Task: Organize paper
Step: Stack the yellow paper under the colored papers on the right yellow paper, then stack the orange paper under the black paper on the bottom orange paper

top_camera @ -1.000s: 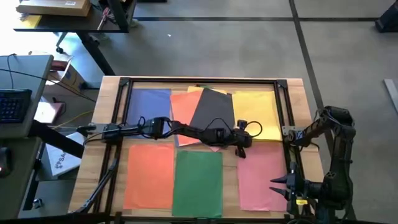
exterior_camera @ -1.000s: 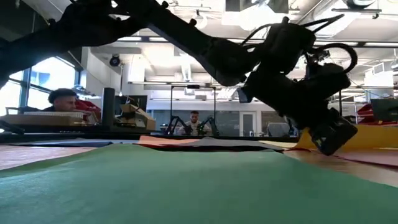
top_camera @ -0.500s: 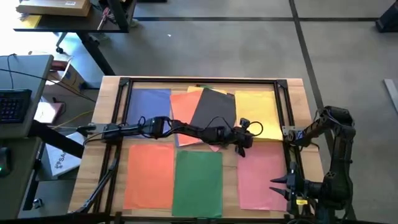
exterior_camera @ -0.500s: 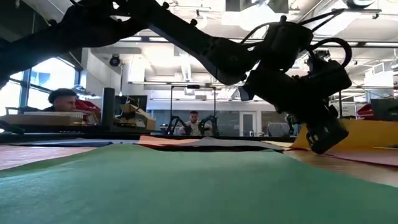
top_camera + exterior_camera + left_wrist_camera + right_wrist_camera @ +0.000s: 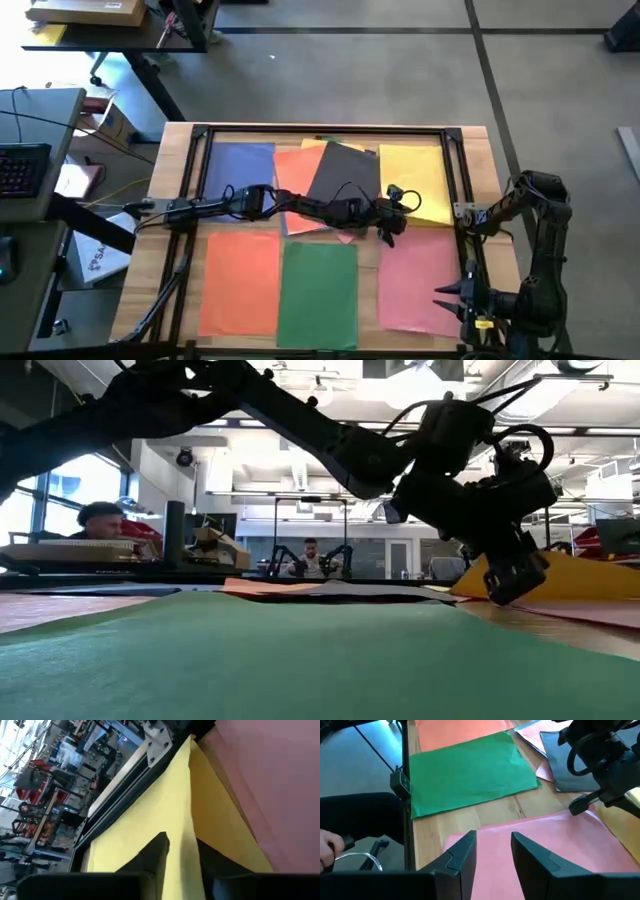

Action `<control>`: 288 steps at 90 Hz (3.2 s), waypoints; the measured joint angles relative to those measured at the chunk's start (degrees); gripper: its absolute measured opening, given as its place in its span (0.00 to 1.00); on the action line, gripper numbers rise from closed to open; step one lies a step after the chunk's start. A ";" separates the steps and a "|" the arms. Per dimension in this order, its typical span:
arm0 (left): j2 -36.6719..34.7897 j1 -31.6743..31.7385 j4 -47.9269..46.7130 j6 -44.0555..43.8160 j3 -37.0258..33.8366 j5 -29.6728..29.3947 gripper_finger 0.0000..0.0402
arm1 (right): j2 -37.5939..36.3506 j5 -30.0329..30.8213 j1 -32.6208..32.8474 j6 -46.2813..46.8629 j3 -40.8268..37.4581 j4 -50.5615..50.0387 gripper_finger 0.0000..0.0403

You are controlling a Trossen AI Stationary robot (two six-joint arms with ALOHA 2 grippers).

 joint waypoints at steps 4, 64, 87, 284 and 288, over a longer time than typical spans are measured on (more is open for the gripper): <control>0.00 -0.01 0.16 -0.94 0.00 0.01 0.21 | 0.00 0.00 0.00 0.01 0.00 -0.01 0.27; 0.02 -0.19 -2.07 -18.40 0.00 1.43 0.54 | 0.00 0.00 0.00 0.00 0.00 -0.07 0.27; -0.34 -0.48 -8.21 -24.11 3.73 1.61 0.58 | 0.00 0.00 0.00 0.02 0.00 -0.12 0.27; -20.96 -40.69 -100.26 -112.11 10.47 -37.87 0.00 | 10.51 -17.45 -14.30 -5.96 -29.18 51.98 0.00; -20.96 -40.69 -100.26 -112.30 10.47 -38.03 0.00 | 10.51 -16.67 -14.29 -6.70 -29.22 51.94 0.00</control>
